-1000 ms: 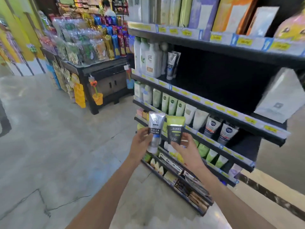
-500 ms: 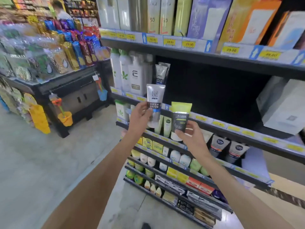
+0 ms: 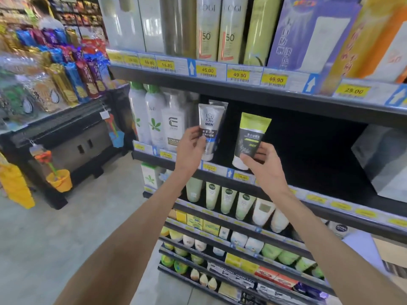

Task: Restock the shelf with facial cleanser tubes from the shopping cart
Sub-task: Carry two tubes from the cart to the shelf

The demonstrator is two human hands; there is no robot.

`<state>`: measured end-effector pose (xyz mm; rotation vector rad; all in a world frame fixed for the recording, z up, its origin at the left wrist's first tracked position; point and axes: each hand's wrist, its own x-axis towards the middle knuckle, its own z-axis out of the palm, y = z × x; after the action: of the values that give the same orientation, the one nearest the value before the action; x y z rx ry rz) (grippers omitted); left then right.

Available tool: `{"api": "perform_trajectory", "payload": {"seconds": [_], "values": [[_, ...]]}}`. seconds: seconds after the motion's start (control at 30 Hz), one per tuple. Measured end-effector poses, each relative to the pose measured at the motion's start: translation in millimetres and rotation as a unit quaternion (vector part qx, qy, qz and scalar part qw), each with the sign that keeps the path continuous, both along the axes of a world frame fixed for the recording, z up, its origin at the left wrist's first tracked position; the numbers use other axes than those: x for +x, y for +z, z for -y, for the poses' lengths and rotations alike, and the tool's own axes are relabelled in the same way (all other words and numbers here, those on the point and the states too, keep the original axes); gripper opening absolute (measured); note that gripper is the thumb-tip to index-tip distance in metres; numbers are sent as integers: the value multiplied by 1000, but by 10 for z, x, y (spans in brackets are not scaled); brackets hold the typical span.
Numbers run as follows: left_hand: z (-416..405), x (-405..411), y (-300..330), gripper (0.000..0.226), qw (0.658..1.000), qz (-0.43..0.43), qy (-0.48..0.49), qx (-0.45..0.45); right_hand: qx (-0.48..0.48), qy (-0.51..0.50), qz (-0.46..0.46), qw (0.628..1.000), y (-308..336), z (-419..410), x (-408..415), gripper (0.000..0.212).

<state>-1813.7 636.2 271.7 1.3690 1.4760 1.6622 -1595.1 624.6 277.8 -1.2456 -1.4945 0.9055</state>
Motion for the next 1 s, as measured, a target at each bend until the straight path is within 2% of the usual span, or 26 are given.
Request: {"api": "perform_trajectory", "payload": {"seconds": [0.23, 0.43, 0.57, 0.7, 1.0], "values": [[-263, -141, -171, 34, 995, -84, 3, -61, -15, -13, 88, 996, -19, -261, -122, 54], [-277, -158, -201, 36, 979, -188, 40, -65, -17, -21, 181, 983, -151, -375, -155, 50], [-230, -77, -257, 43, 971, -221, 67, -69, -34, -27, 195, 980, -173, -420, -139, 53], [-208, -11, -282, 65, 961, -254, 93, -65, -38, -27, 200, 979, -183, -430, -146, 56], [-258, 131, -266, 71, 948, -288, 108, -83, -30, -30, 203, 978, -205, -428, -143, 56]]}}
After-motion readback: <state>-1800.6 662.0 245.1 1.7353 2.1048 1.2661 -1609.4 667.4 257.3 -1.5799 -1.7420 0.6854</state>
